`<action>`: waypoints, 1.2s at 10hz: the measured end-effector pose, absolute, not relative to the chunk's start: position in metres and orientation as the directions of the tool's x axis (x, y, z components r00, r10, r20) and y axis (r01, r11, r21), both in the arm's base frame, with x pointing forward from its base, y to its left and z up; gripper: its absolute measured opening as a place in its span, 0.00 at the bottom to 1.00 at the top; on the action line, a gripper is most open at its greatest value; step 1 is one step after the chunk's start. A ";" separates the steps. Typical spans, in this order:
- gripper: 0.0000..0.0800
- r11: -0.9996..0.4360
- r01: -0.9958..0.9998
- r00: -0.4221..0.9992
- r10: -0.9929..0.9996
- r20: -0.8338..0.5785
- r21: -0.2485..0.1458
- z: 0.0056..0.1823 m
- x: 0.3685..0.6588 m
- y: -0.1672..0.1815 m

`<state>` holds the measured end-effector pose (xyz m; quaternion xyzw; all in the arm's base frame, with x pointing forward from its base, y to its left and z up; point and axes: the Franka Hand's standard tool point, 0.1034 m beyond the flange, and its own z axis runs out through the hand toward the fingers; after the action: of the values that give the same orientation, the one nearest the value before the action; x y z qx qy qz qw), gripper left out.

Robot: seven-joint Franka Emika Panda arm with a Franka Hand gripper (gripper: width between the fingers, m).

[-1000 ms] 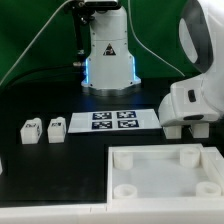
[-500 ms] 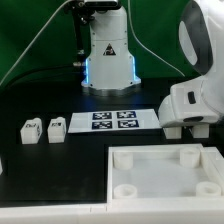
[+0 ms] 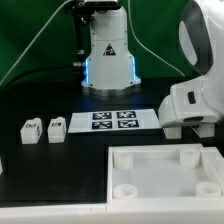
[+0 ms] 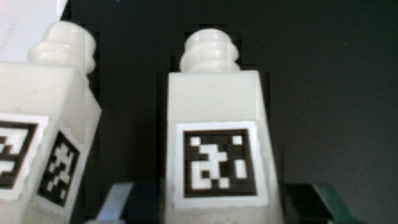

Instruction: Assemble one leg

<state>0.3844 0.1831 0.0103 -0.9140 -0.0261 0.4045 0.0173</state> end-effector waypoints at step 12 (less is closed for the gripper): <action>0.36 -0.980 0.143 0.916 0.183 -0.357 -0.136 0.125 0.481 0.124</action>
Offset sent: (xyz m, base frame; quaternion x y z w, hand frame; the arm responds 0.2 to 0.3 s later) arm 0.0000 0.0000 0.0000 0.0000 0.0000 0.0000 1.0000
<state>0.4809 0.1235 0.1249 -0.9773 -0.0836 0.1871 0.0538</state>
